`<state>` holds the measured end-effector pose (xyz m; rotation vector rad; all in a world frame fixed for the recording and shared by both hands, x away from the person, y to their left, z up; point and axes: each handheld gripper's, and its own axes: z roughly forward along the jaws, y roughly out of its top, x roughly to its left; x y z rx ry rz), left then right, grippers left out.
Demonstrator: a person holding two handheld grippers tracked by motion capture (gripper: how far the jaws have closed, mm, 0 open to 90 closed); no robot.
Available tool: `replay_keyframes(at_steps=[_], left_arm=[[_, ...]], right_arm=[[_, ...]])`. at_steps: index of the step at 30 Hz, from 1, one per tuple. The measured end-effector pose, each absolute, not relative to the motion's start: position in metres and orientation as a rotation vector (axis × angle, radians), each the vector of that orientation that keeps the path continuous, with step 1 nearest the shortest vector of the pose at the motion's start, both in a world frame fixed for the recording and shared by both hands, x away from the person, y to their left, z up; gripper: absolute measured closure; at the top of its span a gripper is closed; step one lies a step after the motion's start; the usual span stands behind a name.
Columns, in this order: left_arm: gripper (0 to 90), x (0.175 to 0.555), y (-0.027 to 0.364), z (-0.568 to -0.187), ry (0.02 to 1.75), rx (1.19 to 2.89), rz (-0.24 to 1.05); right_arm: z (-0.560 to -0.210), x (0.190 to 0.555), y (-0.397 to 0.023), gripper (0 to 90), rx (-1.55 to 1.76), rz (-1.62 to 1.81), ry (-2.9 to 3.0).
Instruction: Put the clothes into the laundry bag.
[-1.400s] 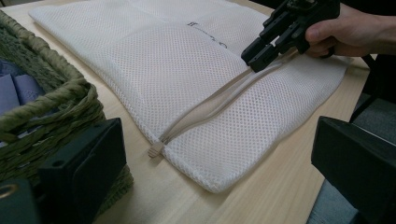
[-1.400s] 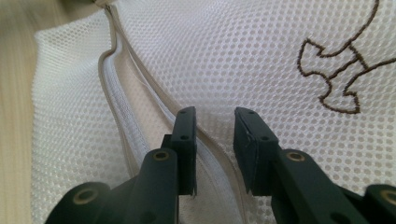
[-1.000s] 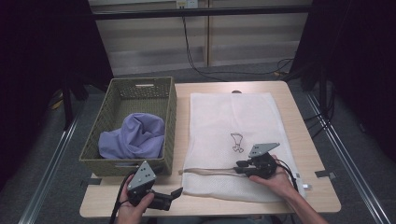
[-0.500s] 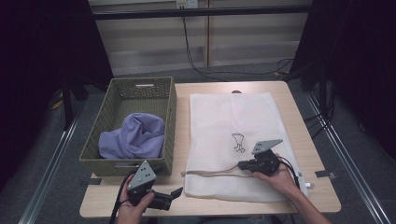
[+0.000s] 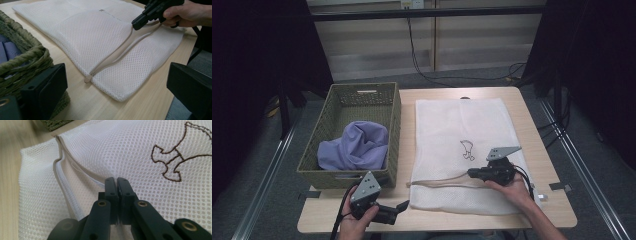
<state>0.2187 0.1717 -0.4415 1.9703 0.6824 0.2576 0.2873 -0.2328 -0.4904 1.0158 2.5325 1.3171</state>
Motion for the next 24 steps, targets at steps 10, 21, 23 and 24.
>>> replay_keyframes(at_steps=[10,21,23,24], left_arm=[[3.2,0.218,0.174,-0.441,0.69,1.966,0.261],[3.2,0.218,0.174,-0.441,0.695,1.971,0.263],[3.2,0.217,0.174,-0.441,0.695,1.971,0.263],[3.2,0.218,0.174,-0.441,0.694,1.971,0.264]], right_arm=[[-0.481,0.287,-0.237,88.1,1.048,1.4,2.479],[-0.468,0.286,-0.242,88.1,1.04,1.482,2.416],[-0.467,0.286,-0.242,88.0,1.039,1.495,2.402],[-0.466,0.286,-0.242,88.0,1.04,1.5,2.404]])
